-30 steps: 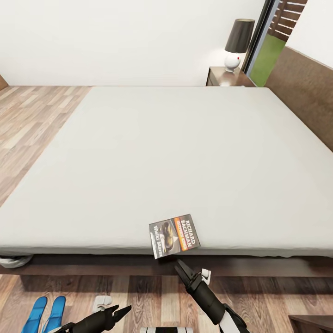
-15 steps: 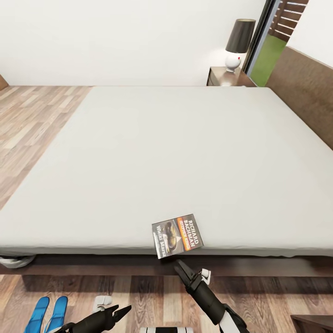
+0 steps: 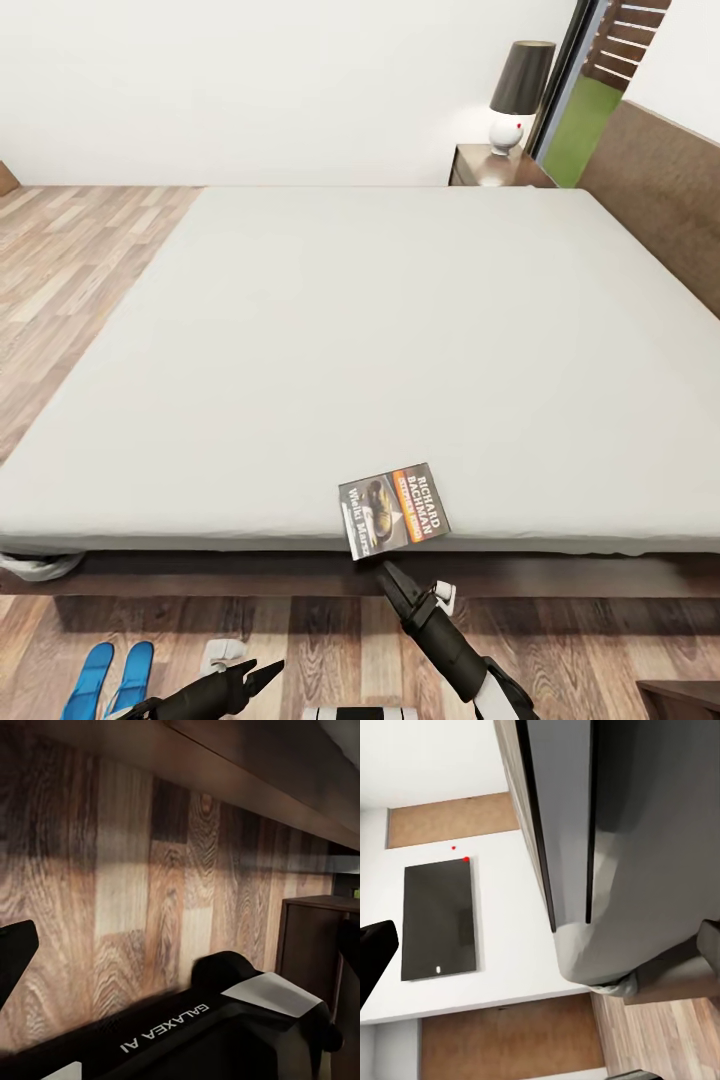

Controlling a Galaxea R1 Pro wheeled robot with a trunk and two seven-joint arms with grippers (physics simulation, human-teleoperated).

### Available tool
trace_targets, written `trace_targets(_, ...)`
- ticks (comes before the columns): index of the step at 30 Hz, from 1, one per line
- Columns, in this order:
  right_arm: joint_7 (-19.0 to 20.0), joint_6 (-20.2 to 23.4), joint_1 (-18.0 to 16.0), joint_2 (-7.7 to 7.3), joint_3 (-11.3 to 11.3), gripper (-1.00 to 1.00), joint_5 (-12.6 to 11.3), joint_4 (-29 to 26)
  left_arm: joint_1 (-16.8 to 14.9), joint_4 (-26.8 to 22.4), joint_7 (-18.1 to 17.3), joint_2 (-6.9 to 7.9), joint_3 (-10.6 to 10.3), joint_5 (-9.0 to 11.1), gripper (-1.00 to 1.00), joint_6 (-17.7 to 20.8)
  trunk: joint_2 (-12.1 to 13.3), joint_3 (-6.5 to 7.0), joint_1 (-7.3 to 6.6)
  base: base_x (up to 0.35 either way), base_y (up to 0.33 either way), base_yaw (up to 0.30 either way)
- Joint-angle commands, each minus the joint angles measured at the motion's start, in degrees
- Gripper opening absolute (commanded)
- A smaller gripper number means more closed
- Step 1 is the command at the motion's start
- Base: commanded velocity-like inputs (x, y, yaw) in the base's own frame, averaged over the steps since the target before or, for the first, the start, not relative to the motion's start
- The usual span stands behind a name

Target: In the bedroom, move the book from the bed onto either nightstand, and place the two sandals side by side next to the bed.

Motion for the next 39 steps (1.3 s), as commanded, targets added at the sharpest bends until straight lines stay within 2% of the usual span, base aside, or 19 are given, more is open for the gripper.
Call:
trace_targets(1,0.2,0.6,0.0,0.06,-0.3,1.0,0.0,0.0,0.0,0.1,-0.1,0.02,-0.1,0.3,1.0,0.0,0.0,-0.03,0.0,0.044,0.187,0.0)
trace_targets(39,0.2,0.6,0.0,0.05,-0.3,1.0,0.0,0.0,0.0,0.1,-0.1,0.02,-0.2,0.3,1.0,-0.1,0.0,-0.03,0.0,0.037,0.018,0.0)
